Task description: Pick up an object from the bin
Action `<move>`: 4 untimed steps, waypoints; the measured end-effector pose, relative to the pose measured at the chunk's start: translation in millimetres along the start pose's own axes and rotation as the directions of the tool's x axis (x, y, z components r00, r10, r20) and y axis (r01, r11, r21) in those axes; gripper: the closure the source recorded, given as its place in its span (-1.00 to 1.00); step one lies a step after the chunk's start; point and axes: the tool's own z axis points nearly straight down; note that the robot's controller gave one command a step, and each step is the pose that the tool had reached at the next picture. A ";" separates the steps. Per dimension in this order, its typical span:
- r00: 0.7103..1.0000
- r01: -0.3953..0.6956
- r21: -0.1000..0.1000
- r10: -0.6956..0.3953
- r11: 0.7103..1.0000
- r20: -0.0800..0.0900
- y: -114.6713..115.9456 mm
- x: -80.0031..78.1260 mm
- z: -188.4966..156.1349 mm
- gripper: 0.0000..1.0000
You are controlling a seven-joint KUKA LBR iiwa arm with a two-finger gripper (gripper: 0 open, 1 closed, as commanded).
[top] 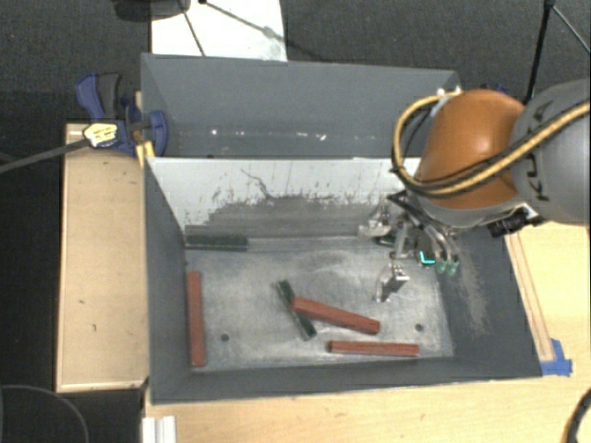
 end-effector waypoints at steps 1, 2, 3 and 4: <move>1.000 0.000 0.000 0.000 1.000 0.008 0.0 -1.8 -4.3 -1.00; 1.000 0.008 0.000 -0.008 1.000 0.013 26.3 52.1 96.3 1.00; 1.000 0.008 0.000 -0.008 1.000 0.013 26.3 52.1 96.3 1.00; 0.999 0.044 0.001 -0.044 0.999 0.008 37.4 35.4 -49.3 1.00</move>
Offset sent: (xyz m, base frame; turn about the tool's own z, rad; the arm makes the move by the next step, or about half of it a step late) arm -0.0554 0.0270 -0.1002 -0.0074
